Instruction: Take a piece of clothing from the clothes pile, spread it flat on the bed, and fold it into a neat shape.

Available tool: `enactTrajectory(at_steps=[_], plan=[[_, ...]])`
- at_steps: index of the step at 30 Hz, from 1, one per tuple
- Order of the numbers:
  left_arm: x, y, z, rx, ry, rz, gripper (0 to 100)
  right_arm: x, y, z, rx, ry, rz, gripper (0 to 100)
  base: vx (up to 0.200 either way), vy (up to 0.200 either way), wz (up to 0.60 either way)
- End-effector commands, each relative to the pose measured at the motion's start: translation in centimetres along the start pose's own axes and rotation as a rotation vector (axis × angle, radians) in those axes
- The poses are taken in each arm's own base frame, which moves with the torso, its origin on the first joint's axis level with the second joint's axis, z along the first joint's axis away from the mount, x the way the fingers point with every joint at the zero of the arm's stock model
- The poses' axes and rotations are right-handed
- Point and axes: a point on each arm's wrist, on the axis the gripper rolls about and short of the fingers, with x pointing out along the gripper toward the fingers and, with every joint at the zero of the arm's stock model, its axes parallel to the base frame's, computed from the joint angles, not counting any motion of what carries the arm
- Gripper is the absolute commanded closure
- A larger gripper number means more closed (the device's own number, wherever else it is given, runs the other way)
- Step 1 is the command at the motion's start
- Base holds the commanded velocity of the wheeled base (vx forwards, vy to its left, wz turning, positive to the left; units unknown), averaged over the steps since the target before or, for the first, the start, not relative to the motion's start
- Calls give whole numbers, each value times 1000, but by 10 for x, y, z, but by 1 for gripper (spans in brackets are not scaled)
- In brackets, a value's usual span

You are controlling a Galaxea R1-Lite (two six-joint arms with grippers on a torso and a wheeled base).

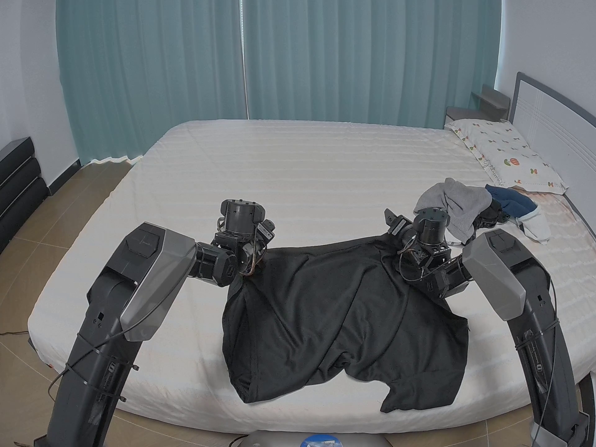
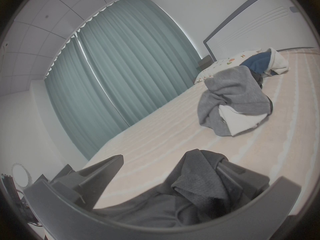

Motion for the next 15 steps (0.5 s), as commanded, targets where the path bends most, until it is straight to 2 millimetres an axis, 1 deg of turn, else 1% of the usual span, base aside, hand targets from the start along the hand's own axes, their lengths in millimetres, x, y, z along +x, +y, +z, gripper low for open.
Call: enactTrajectory(at_steps=[1,2,5,7,9,10,11,12,14,15], plan=[[14,15,-9,17,8,91,0,5,-32,3,-8,11,-89,0,0,0,0],[13,15,-8,15,17,107,0,5,-39,8,-7,4,-108,0,0,0,0],[8,13,5,2,5,115,0,3,-44,26,13,-19,-122,0,0,0,0],[2,11,14,-15,-3,118,0,2,-48,42,29,-41,-127,0,0,0,0],[-4,14,22,-30,-4,138,0,0,-52,61,47,-60,-137,0,0,0,0],[-4,14,22,-30,-4,138,0,-2,-56,69,51,-56,-140,0,0,0,0],[-15,17,29,-37,12,155,0,-5,-59,71,50,-38,-134,0,0,0,0],[-21,19,33,-38,23,161,0,-8,-64,70,49,-3,-123,0,0,0,0],[-30,19,34,-39,65,149,0,-16,-73,61,48,87,-98,0,0,0,0],[-31,19,35,-42,74,147,0,-17,-75,58,48,103,-99,0,0,0,0]])
